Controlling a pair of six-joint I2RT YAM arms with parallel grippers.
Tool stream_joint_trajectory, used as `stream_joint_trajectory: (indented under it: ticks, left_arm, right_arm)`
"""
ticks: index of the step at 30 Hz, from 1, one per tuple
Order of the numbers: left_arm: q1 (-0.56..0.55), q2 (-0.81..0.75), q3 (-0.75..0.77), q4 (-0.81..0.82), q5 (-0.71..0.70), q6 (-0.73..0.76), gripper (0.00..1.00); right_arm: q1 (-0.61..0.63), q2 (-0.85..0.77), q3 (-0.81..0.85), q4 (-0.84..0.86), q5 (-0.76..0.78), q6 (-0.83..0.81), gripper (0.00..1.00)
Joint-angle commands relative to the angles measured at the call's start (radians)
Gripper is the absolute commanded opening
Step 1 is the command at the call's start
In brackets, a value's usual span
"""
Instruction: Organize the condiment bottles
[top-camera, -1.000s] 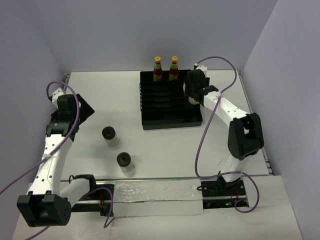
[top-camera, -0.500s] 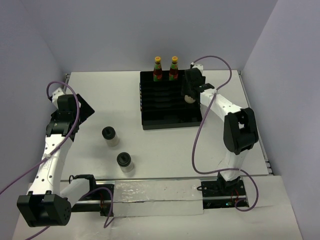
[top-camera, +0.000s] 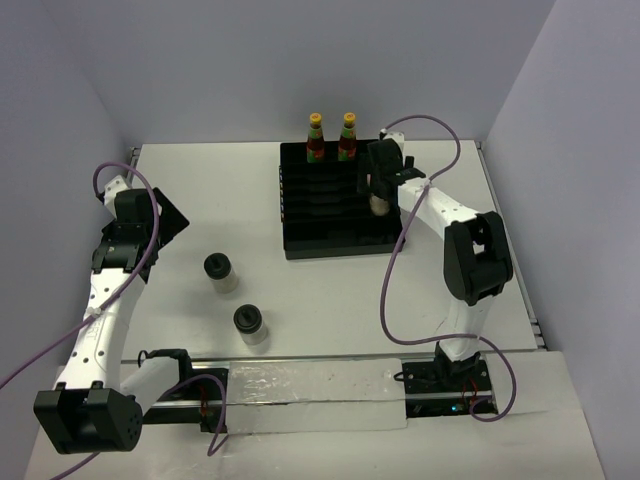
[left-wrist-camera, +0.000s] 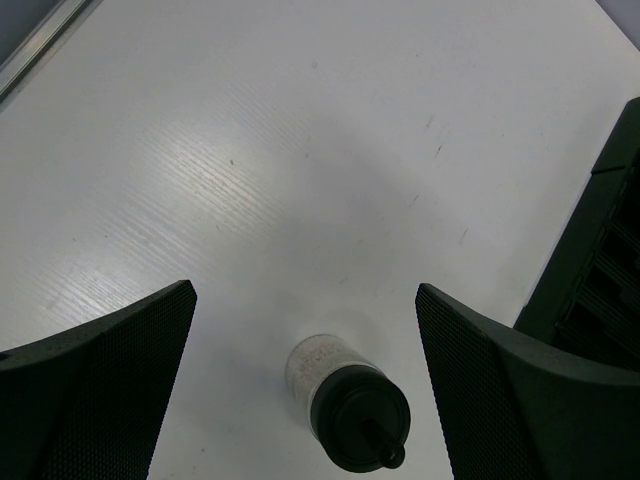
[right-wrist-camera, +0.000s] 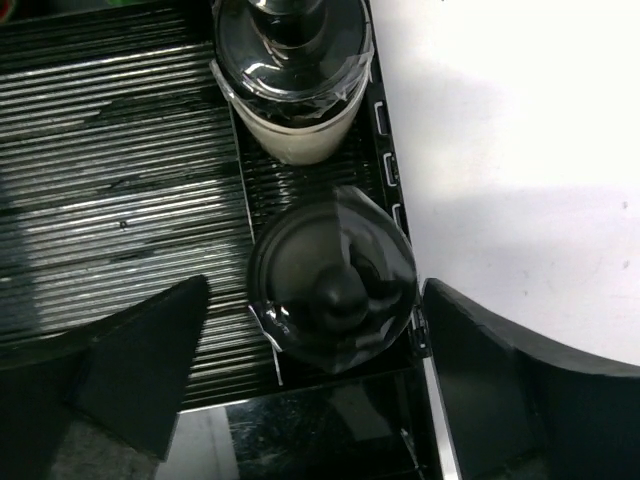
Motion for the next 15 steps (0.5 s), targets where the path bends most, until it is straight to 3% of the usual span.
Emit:
stream_joint_trajectory:
  ticks: [1,9,12,15]
  left_arm:
    - [0.01,-0.002,0.032,0.019,0.005,0.013,0.99]
    - [0.01,-0.006,0.038,0.02,0.01,0.007,0.99]
    - [0.01,-0.006,0.035,0.023,0.001,0.005,0.99]
    - [0.01,-0.003,0.042,0.014,-0.011,0.004,0.99]
  right_arm:
    - [0.003,-0.113,0.014,0.028,0.023,-0.001,1.0]
    - [0.127,-0.353,-0.014,-0.015,0.083,-0.027,1.0]
    - [0.227,-0.42,-0.061,-0.019,0.06,-0.018,1.0]
    - [0.454,-0.485,-0.123,0.008,-0.022,0.006,1.0]
